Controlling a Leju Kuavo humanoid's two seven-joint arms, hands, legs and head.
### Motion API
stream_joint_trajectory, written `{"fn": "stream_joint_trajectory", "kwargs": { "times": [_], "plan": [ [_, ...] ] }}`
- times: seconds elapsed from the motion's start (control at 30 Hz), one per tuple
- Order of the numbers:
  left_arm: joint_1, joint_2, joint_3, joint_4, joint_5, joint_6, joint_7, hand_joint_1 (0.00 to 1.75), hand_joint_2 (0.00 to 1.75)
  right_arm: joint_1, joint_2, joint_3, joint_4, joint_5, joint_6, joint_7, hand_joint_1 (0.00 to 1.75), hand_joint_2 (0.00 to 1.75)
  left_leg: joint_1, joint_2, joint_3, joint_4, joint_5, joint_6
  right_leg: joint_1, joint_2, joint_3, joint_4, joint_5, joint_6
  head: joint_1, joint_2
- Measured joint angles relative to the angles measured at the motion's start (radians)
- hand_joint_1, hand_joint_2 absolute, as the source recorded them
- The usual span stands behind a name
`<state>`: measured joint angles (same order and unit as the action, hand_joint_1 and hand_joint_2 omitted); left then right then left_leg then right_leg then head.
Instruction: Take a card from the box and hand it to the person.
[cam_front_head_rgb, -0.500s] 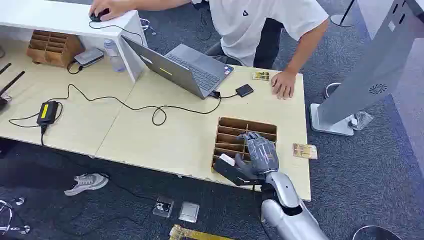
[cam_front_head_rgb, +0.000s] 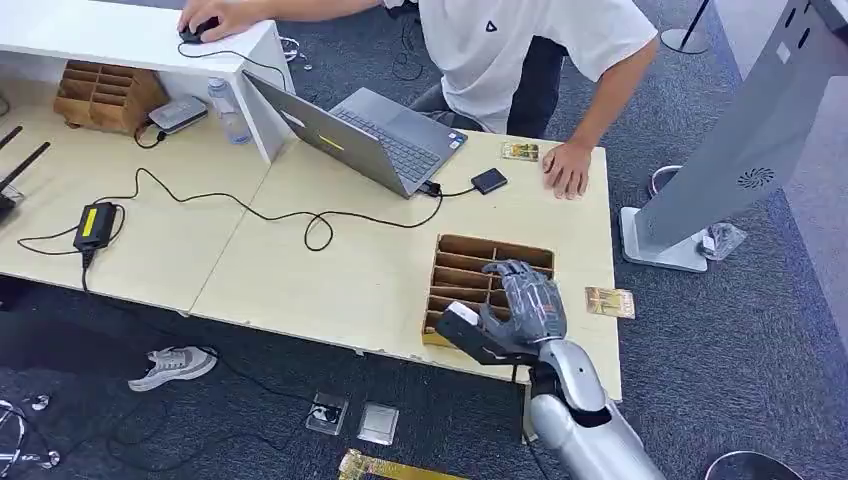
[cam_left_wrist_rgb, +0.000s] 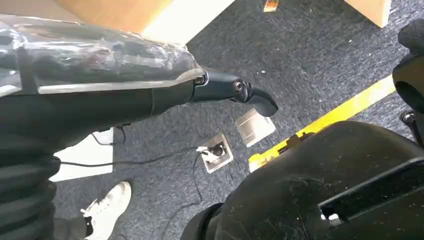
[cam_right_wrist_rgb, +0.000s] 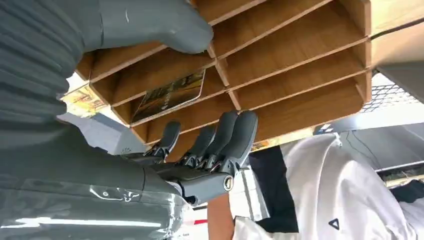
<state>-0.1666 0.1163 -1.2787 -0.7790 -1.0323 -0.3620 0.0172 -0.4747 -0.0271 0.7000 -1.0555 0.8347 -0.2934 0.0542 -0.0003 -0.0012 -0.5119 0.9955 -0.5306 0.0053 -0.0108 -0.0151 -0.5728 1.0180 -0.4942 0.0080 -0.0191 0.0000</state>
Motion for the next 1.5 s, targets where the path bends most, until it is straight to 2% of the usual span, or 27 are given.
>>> {"fn": "stream_joint_trajectory", "kwargs": {
  "times": [0.37, 0.47, 0.67, 0.9, 1.0, 1.2, 1.5],
  "plan": [
    [-0.001, 0.0, 0.0, 0.003, 0.001, -0.005, -0.006, 0.0, 1.75, -0.007, 0.0, -0.011, 0.0, 0.001, 0.0, 0.0, 0.72, 1.75, 0.0, 0.0, 0.0, 0.0, 0.0, 0.0, 0.0, 0.0, 0.0, 0.0, 0.0, 0.0, 0.0, 0.0],
    [-0.001, 0.0, 0.0, 0.003, 0.001, -0.004, -0.005, 0.0, 1.75, -0.007, -0.001, -0.014, 0.0, 0.003, 0.001, 0.003, 0.66, 1.75, 0.0, 0.0, 0.0, 0.0, 0.0, 0.0, 0.0, 0.0, 0.0, 0.0, 0.0, 0.0, 0.0, 0.0],
    [-0.001, 0.0, 0.0, 0.003, -0.005, 0.0, 0.001, 0.0, 1.75, -0.007, -0.011, -0.02, 0.0, 0.014, 0.003, 0.006, 0.72, 1.75, 0.0, 0.0, 0.0, 0.0, 0.0, 0.0, 0.0, 0.0, 0.0, 0.0, 0.0, 0.0, 0.0, 0.0],
    [0.0, 0.0, 0.0, 0.004, -0.002, 0.003, -0.002, 0.0, 1.75, -0.007, -0.015, -0.034, -0.003, 0.018, 0.006, -0.003, 0.68, 1.75, 0.0, 0.0, 0.0, 0.0, 0.0, 0.0, 0.0, 0.0, 0.0, 0.0, 0.0, 0.0, 0.0, 0.0],
    [0.0, 0.0, 0.0, 0.004, -0.002, 0.007, -0.002, 0.0, 1.75, -0.007, -0.015, -0.036, -0.003, 0.021, 0.007, -0.003, 0.61, 1.75, 0.0, 0.0, 0.0, 0.0, 0.0, 0.0, 0.0, 0.0, 0.0, 0.0, 0.0, 0.0, 0.0, 0.0],
    [0.001, 0.0, 0.0, 0.004, 0.003, 0.009, -0.001, 0.0, 1.75, -0.006, -0.023, -0.04, -0.016, 0.034, 0.027, 0.009, 0.72, 1.75, 0.0, 0.0, 0.0, 0.0, 0.0, 0.0, 0.0, 0.0, 0.0, 0.0, 0.0, 0.0, 0.0, 0.0],
    [0.003, 0.0, 0.0, 0.004, 0.009, 0.014, 0.005, 0.0, 1.75, 0.026, -0.042, -0.041, -0.048, 0.057, 0.055, 0.036, 0.72, 1.75, 0.0, 0.0, 0.0, 0.0, 0.0, 0.0, 0.0, 0.0, 0.0, 0.0, 0.0, 0.0, 0.0, 0.0]
  ]
}}
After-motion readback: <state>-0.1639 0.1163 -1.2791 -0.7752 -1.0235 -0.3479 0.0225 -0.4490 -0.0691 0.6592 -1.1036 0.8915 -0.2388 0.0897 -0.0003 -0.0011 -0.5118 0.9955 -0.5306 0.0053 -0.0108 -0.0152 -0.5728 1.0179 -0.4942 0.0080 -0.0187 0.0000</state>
